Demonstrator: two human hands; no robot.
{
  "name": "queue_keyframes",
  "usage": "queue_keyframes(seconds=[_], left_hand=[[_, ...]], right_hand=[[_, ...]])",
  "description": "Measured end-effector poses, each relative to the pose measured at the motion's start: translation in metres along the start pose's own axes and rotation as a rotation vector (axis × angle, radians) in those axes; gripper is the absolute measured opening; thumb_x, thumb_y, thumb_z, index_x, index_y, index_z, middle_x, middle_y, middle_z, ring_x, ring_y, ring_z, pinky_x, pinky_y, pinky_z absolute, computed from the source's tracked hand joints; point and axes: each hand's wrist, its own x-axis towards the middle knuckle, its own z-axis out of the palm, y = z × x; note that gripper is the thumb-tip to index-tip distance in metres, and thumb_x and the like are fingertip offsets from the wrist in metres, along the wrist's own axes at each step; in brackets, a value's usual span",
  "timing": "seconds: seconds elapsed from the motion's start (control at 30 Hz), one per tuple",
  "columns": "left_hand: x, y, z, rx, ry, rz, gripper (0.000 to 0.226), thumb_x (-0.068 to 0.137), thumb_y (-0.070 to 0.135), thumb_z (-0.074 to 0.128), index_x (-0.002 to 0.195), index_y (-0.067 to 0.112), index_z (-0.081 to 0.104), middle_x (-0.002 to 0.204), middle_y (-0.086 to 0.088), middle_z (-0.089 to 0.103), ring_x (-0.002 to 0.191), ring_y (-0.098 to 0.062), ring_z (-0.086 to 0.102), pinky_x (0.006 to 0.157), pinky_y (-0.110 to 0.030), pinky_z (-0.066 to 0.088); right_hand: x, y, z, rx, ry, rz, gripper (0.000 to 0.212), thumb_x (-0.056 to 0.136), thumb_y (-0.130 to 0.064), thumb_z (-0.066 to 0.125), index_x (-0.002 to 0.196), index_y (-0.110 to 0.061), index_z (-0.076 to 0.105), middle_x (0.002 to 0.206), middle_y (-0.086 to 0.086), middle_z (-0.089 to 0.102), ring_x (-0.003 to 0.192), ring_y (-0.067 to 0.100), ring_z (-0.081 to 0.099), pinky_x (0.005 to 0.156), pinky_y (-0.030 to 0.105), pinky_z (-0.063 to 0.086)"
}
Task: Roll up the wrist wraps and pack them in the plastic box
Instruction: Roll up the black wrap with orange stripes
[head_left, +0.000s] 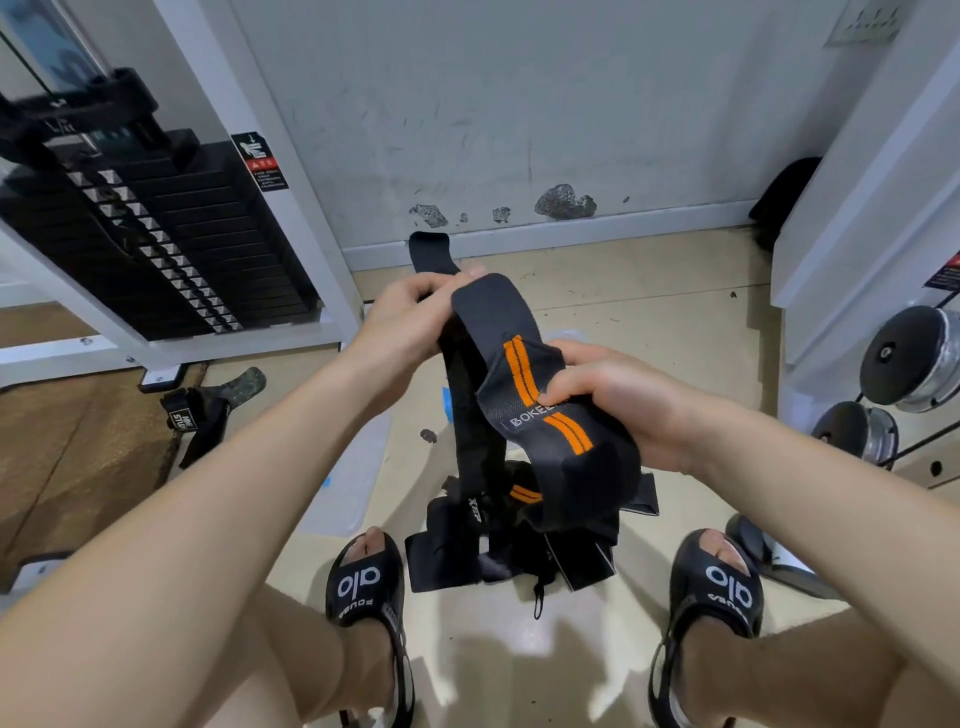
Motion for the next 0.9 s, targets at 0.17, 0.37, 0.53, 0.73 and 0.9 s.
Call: queue_keyframes(seconds=[0.17,0.37,0.53,0.73,0.9], left_hand=[[-0.004,0.005,-0.003,-0.161,0.034,0.034,0.036,0.089,-0.012,0.063,0.120,0.006,0.065,0.098,-0.007,0.069,0.073,-0.007,0.067,0.062,-0.017,0.051],[-0.002,0.007,-0.006,-0.350,-0.014,0.055,0.030,0.092,-0.009,0.065,0.112,0.012,0.067,0.104,-0.012,0.070,0.089,-0.020,0.069,0.084,-0.027,0.058],[0.000,0.006,-0.004,-0.345,0.001,0.087,0.021,0.100,-0.003,0.057,0.099,0.012,0.071,0.089,-0.003,0.069,0.081,-0.013,0.065,0.078,-0.025,0.055],[-0.003,0.008,-0.006,-0.302,-0.057,0.074,0.042,0.094,-0.013,0.054,0.116,0.020,0.065,0.097,-0.003,0.068,0.092,-0.018,0.066,0.075,-0.034,0.059],[-0.006,0.007,-0.006,-0.204,-0.010,0.134,0.041,0.093,-0.017,0.053,0.116,0.016,0.060,0.112,-0.008,0.063,0.093,-0.017,0.066,0.074,-0.026,0.060]], right_hand=[[0.000,0.003,0.002,-0.024,-0.062,-0.027,0.046,0.089,0.013,0.042,0.123,-0.011,0.063,0.098,0.010,0.070,0.083,0.024,0.069,0.072,0.033,0.056],[0.001,0.005,0.000,-0.036,-0.085,-0.059,0.070,0.081,0.020,0.040,0.132,-0.022,0.062,0.105,0.016,0.066,0.083,0.027,0.065,0.071,0.035,0.051],[0.000,0.009,0.000,-0.039,-0.156,-0.080,0.070,0.079,0.026,0.039,0.133,-0.014,0.059,0.109,0.018,0.063,0.085,0.026,0.064,0.068,0.032,0.052],[-0.002,0.008,-0.001,0.012,-0.178,-0.096,0.077,0.076,0.029,0.037,0.136,-0.014,0.059,0.115,0.015,0.067,0.089,0.026,0.068,0.073,0.032,0.054],[-0.005,0.000,-0.003,0.041,-0.071,-0.111,0.066,0.076,0.025,0.037,0.126,-0.010,0.063,0.099,0.011,0.067,0.081,0.025,0.065,0.069,0.033,0.053]])
